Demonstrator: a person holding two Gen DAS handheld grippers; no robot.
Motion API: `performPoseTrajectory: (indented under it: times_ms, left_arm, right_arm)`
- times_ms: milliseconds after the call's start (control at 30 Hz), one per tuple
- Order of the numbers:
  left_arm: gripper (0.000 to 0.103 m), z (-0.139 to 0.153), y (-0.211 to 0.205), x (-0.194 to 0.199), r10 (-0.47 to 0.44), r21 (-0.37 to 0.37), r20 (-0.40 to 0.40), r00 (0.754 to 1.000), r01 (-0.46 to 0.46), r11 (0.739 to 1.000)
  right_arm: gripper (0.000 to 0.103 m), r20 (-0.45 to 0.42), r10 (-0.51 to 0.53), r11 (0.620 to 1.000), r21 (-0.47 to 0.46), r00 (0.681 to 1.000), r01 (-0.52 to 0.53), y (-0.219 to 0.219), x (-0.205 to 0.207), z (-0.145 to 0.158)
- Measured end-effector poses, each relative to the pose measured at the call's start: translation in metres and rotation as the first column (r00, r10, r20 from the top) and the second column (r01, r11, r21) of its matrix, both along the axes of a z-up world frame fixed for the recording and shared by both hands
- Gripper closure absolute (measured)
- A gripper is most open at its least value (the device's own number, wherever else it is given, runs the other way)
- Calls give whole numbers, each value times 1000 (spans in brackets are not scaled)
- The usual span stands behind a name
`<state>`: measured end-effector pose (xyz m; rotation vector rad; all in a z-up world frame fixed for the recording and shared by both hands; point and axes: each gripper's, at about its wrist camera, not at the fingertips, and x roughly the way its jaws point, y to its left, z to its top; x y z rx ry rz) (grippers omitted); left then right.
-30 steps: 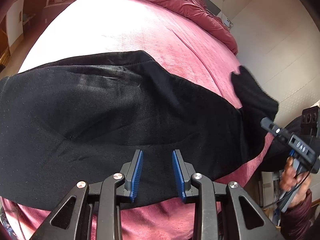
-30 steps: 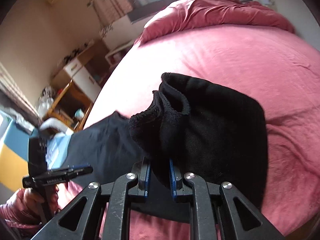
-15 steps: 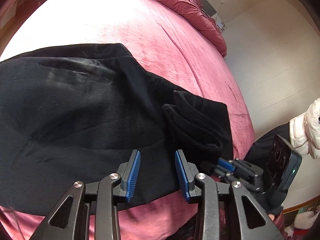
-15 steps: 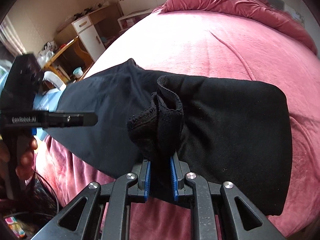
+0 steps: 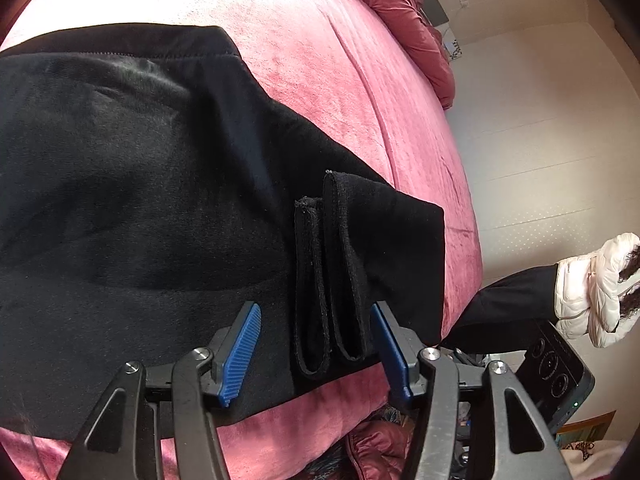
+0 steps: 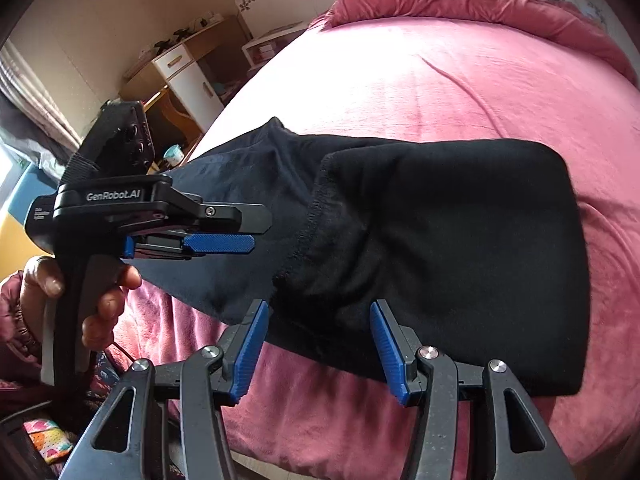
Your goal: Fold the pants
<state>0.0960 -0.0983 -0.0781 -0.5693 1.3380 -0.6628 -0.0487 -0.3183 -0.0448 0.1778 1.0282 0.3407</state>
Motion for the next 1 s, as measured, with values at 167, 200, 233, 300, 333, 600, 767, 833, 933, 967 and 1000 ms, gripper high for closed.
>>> performPoseTrajectory:
  times_ms: [167, 200, 233, 300, 333, 600, 767, 833, 933, 967, 1000]
  left_arm:
    - [45, 3, -19, 3, -27, -13, -3, 1000, 27, 1000]
    - [45, 3, -25, 4, -37, -9, -5, 999, 37, 999]
    - [47, 2, -29, 4, -44, -2, -5, 999, 44, 999]
    - [47, -2, -40, 3, -60, 25, 0, 998, 60, 998]
    - [47, -4, -45, 4, -73, 29, -10, 997, 73, 997]
    - [86, -8, -69, 1, -140, 102, 19, 990, 138, 985]
    - [89, 32, -67, -2, -136, 1, 111, 984, 137, 991]
    - [89, 55, -68, -3, -133, -41, 157, 979, 141, 989]
    - [89, 81, -73, -4, -136, -81, 212, 968, 157, 984]
    - [89, 88, -72, -7, -141, -88, 228, 963, 165, 982]
    - [90, 95, -72, -10, -143, -89, 245, 959, 170, 981]
  right_arm:
    - [49, -1, -121, 993, -8, 993, 121, -39, -26, 8]
    - [49, -2, -148, 989, -9, 989, 148, -47, -30, 9]
    - [49, -3, -188, 982, -8, 982, 188, -59, -36, 10]
    - [49, -11, -250, 968, -13, 968, 250, -77, -45, 9]
    - [49, -15, -282, 959, -26, 959, 281, -86, -49, 8]
    - [47, -82, -435, 900, -77, 897, 429, -131, -67, -14]
    - [47, -104, -446, 895, -85, 889, 438, -129, -60, -28]
    - [46, -92, -441, 896, -102, 893, 432, -124, -54, -31]
    - [46, -84, -469, 882, -87, 879, 462, -122, -42, -34]
    - [46, -81, -483, 875, -88, 872, 476, -123, -39, -34]
    - [46, -71, -501, 864, -102, 862, 494, -123, -35, -34]
